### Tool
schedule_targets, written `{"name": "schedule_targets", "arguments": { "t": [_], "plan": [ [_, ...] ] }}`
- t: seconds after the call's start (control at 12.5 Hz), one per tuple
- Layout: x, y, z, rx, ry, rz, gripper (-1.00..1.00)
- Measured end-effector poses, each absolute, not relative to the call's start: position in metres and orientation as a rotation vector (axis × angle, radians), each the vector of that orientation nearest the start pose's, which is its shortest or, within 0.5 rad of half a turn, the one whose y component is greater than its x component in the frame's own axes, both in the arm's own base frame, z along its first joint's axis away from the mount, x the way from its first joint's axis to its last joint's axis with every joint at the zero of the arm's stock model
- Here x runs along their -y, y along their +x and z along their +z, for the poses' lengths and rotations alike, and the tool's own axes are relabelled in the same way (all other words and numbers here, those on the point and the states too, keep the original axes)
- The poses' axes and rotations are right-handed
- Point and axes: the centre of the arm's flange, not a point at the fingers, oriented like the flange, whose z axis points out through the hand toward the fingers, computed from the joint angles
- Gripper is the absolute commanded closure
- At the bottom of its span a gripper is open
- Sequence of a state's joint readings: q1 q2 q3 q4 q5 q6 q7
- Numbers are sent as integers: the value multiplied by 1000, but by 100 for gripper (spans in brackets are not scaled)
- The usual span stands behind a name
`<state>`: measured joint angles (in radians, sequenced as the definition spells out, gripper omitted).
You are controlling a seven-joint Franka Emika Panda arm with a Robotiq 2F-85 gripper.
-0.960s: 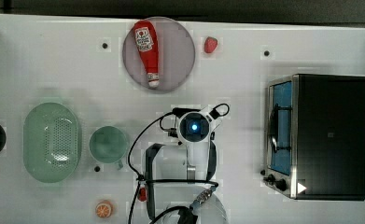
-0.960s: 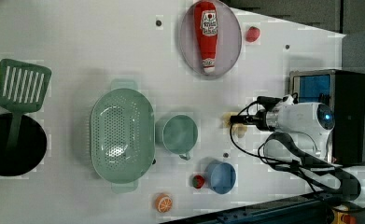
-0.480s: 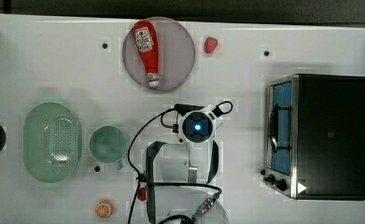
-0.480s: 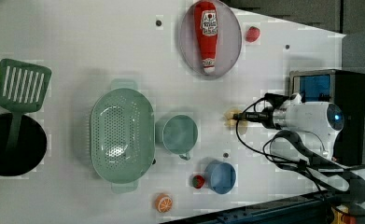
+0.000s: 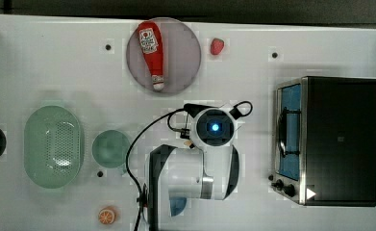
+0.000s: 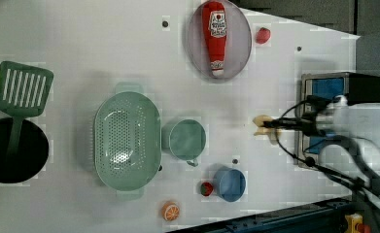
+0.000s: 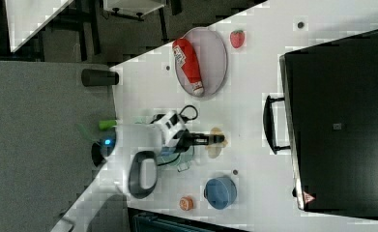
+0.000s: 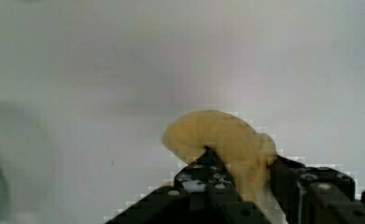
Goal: Pick Banana and place it in mug.
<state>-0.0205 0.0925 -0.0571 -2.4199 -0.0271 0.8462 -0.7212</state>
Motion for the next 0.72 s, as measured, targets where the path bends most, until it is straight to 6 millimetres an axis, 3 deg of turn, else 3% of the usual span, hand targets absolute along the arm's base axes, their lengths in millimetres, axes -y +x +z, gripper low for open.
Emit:
{"name": "schedule_targets", "arguments": {
  "t": [0.4, 0.56, 0.72],
  "plan": [
    [68, 473, 425, -309, -3109, 38, 38],
    [62, 470, 505, -284, -3107, -73, 38],
    [50, 463, 562, -271, -3128, -59, 38]
  ]
}}
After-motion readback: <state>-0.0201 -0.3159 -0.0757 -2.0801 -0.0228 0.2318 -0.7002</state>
